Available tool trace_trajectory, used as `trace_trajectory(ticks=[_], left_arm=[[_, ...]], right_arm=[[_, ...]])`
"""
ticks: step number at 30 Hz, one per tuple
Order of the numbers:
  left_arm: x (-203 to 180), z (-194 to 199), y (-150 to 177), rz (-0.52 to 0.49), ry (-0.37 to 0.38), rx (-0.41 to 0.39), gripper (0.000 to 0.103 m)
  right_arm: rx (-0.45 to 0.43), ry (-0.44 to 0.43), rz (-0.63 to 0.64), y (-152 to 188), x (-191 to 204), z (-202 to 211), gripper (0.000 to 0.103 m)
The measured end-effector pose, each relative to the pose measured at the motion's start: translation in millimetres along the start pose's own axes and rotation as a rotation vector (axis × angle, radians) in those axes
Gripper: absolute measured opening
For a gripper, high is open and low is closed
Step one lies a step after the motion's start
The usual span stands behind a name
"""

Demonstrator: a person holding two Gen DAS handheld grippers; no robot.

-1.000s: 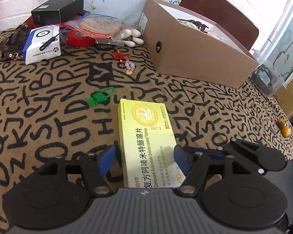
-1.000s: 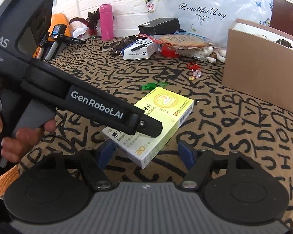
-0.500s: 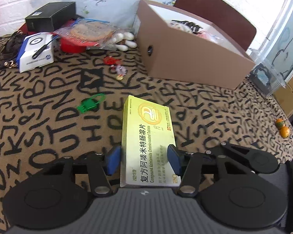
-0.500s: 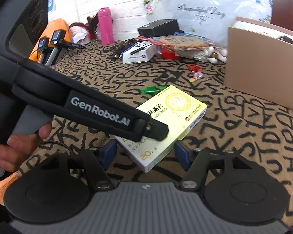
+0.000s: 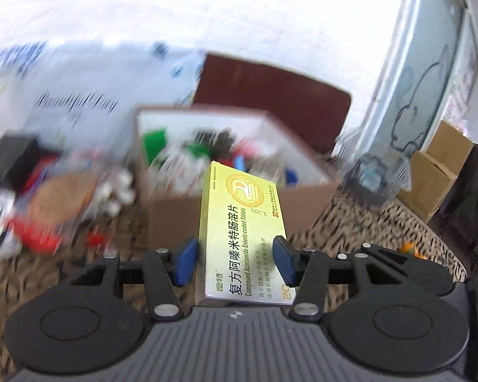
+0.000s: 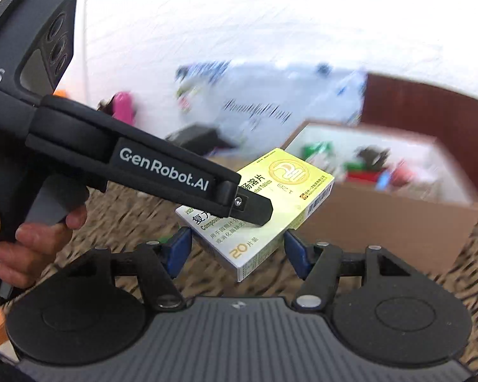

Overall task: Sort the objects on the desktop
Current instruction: 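Lift and carry the medicine box with the left tool to the cardboard box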

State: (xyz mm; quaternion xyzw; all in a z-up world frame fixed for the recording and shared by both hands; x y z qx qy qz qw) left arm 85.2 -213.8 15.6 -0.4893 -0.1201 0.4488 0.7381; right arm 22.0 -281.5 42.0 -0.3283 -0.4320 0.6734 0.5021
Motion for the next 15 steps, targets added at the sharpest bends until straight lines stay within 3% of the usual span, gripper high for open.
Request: trace_trajectory(ticks=[6,15], left_arm=[[-10,-44,-42,-0.03,0.036,-0.029,0.054],[-5,-112,-79,0.002,0.074,-0.012,0.054]], right_arm=[[-0.079,0.091,-0.048,-29,-46,-11,0.063],[-0.117,0.168,-0.146,-49,-107,-62,0.062]])
Point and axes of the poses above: each gripper's, at about its wrist camera, not at the fingertips, and z roughly against the way its jaws point, x to its left, y to its underside, the point moved 7 cm from there along -z, roughly the way its jaws point, and after that the axes turned 5 degrees about y, right-handed, at the moved point
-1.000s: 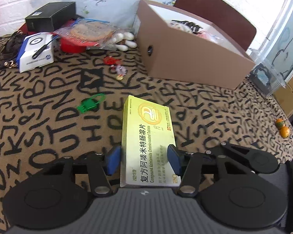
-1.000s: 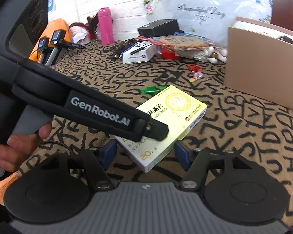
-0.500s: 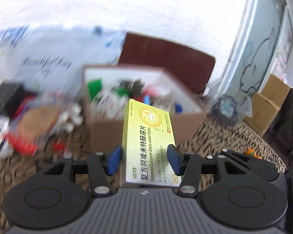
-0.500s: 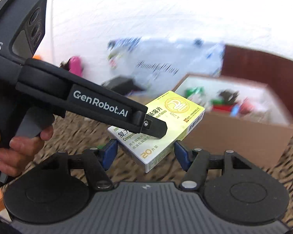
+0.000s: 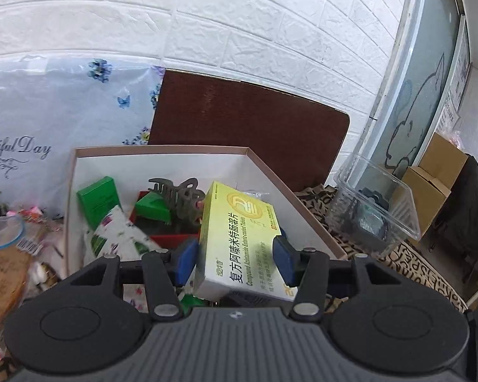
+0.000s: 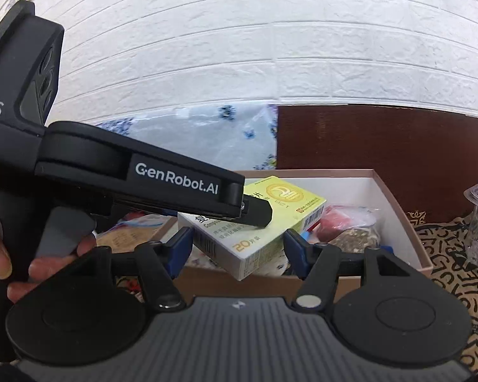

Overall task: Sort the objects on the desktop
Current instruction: 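Lift and carry the medicine box with the left tool to the cardboard box, then lower the medicine box into the cardboard box and open the left tool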

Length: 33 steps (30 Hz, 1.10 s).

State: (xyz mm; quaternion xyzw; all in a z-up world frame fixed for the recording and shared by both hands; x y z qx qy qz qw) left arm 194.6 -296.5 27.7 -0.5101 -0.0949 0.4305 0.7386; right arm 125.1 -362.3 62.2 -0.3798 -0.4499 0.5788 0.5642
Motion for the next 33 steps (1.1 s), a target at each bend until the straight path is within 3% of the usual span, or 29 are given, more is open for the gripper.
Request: trace_trajectory(ticks=[15,18,20,23,26,33], left_arm=[[21,-80,9,-0.004,-0.008,0.12,0.053],[25,-82,14,0.005,-0.019,0.13,0.068],[27,-80,16,0.014,-0.022,0.133,0.088],[26,-71,16,0.017,-0.028,0.121,0.091],[22,-60,17,0.017,-0.039,0.116,0.097],[5,-14,27,-0.028,-0.079,0.041,0.099]], right_arm=[[0.064,0.014,-0.066,21,-41,-69,0.06],[0.068,0.021,-0.065,22,-40,-74,0.061],[0.072,0.033,-0.067,23,-41,-77,0.064],[0.058,0.057,-0.078,24,-42,-75,0.082],[0.045,0.083,-0.084,23,-42,-68,0.089],[0.02,0.114,-0.079,18,-28,-39,0.096]])
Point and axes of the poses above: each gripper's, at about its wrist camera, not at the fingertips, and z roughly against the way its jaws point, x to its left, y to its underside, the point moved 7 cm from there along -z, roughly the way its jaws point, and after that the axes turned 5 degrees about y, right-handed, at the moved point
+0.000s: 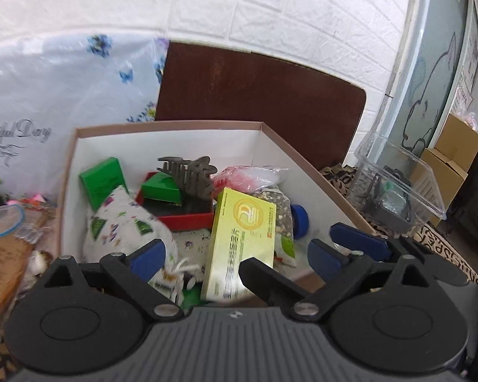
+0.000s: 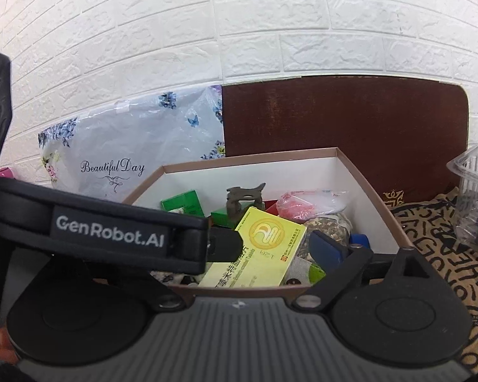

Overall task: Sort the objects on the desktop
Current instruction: 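Lower the medicine box into the cardboard box and open the left tool, then withdraw the left tool from the cardboard box toward the blue-white HP box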

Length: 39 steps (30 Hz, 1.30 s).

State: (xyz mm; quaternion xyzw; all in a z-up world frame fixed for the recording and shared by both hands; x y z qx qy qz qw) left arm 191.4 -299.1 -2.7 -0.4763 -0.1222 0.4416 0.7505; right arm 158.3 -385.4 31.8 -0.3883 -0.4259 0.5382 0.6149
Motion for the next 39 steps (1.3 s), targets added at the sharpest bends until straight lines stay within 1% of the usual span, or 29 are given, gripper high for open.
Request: trace_trajectory(ticks=[3,7,10,14,18,22,25,30,34,39], left_arm=[[-3,21,12,0.014,-0.032,0.003,0.099],[1,48,36,0.071,-0.056,0.012,0.099],[4,66,53,0.102,-0.072,0.021,0.099],[7,86,74,0.089,-0.115,0.05,0.099],[15,105,89,0.097,-0.162,0.059,0.099],[31,120,101,0.133,-0.234,0.083,0.1],[41,134,110,0.159,-0.253,0.087,0.099],[55,156,121,0.163,-0.3,0.096,0.099],[67,167,127,0.189,-0.317,0.108,0.099],[77,176,132,0.192,-0.334,0.109,0.099]], right_arm=[[-0.002,-0.001,0.01,4,7,18,0.102],[0.016,-0.032,0.025,15,21,42,0.101],[0.046,-0.063,0.035,27,35,58,0.101],[0.097,-0.095,0.021,46,52,74,0.101],[0.145,-0.129,0.017,61,70,85,0.101],[0.174,-0.15,0.061,69,93,94,0.101],[0.183,-0.162,0.094,74,112,101,0.101],[0.206,-0.202,0.1,80,136,106,0.101],[0.223,-0.218,0.126,84,156,108,0.101],[0.223,-0.233,0.168,86,176,112,0.101]])
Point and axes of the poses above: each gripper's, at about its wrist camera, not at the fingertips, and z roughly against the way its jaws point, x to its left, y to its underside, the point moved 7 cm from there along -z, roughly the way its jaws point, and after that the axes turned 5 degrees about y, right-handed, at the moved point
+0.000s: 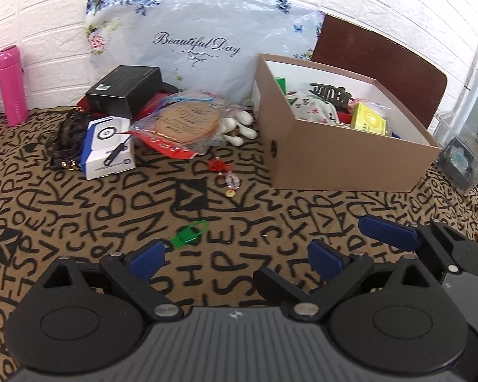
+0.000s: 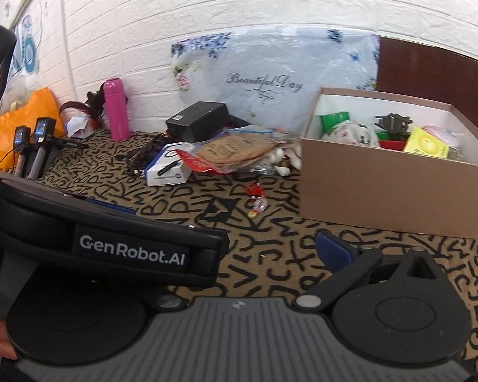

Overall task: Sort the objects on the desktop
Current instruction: 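Withdraw the left tool from the cardboard box toward the blue-white HP box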

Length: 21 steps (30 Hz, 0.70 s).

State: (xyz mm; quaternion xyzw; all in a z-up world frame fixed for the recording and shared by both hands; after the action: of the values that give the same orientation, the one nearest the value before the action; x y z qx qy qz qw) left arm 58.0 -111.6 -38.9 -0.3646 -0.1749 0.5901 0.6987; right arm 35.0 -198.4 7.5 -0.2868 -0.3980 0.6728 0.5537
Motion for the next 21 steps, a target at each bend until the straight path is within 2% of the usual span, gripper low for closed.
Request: trace_trajectory(ticks=[8,16,21], left_arm=[[21,2,1,0.01,0.02,-0.031,0.099],[65,-6,0,0.101,0.008,-0.047,0.099],[94,-16,-5,0.152,-0.005,-0.053,0.098]], right_arm=[[-0.008,-0.032,0.028,-2,15,-5,0.101],[0.001,-0.04,0.016,1,20,-25,0.101],[0.0,-0.075,0.026,-4,31,-43,0.101]])
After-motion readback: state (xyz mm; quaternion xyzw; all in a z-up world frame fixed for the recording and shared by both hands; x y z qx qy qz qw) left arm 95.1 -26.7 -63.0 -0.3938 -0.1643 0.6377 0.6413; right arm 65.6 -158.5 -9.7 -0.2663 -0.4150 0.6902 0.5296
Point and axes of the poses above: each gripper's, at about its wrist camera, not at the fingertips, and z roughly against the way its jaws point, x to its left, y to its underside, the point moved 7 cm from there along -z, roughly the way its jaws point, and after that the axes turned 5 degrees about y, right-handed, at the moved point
